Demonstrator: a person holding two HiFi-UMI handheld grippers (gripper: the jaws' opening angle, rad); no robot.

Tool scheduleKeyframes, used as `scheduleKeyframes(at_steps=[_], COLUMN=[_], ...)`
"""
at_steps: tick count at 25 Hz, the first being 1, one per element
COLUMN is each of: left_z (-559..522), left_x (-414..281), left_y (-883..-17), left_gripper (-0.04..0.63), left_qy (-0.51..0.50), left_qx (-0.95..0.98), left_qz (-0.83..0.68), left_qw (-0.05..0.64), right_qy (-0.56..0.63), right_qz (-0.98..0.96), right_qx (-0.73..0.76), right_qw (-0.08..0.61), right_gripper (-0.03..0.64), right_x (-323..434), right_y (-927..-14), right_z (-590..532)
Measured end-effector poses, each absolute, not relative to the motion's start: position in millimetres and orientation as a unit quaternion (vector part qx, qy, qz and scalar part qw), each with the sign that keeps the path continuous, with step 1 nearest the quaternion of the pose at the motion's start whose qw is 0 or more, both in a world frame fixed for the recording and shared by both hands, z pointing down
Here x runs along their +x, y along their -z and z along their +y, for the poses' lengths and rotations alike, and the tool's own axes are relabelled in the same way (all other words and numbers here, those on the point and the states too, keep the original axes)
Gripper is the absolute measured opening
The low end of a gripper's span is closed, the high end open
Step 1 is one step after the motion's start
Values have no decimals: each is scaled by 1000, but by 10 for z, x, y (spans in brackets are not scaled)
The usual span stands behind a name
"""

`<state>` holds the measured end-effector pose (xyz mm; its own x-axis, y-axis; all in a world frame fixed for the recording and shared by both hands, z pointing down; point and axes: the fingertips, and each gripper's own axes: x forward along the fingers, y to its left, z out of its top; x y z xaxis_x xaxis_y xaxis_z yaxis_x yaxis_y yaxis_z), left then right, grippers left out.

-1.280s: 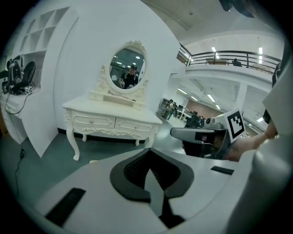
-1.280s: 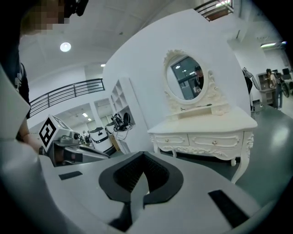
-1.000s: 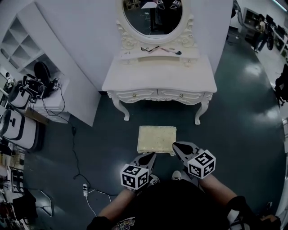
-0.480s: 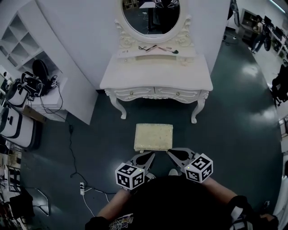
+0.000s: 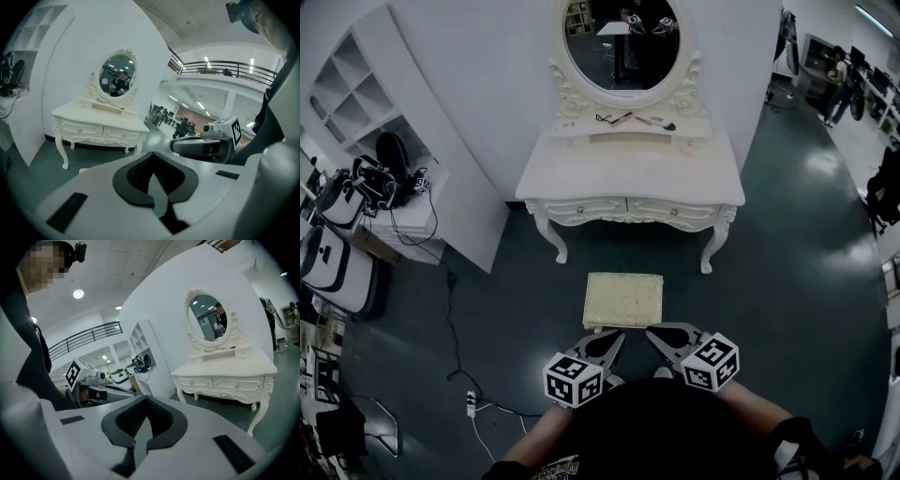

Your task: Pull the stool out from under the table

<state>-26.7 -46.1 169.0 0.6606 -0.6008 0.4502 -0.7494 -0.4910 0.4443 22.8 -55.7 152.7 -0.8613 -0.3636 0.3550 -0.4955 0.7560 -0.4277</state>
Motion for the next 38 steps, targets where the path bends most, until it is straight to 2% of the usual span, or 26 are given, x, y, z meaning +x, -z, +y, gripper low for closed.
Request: scheduleKeyframes(at_steps=[15, 38], left_z=[-453, -638], left_x=[-402, -255], left_y=[-1722, -1791], left_gripper=[8, 8], left_qy=[-123, -137], left_qx=[859, 866], left_qz=[-393, -374], left_qw=[305, 303], right_qy=[-268, -288], right_qz=[-927, -920], right_qx=[231, 230], right_qw=[126, 132], right_gripper=[28, 28], right_x=[60, 123], right_y=[-1577, -1732], right_z=[-571, -754])
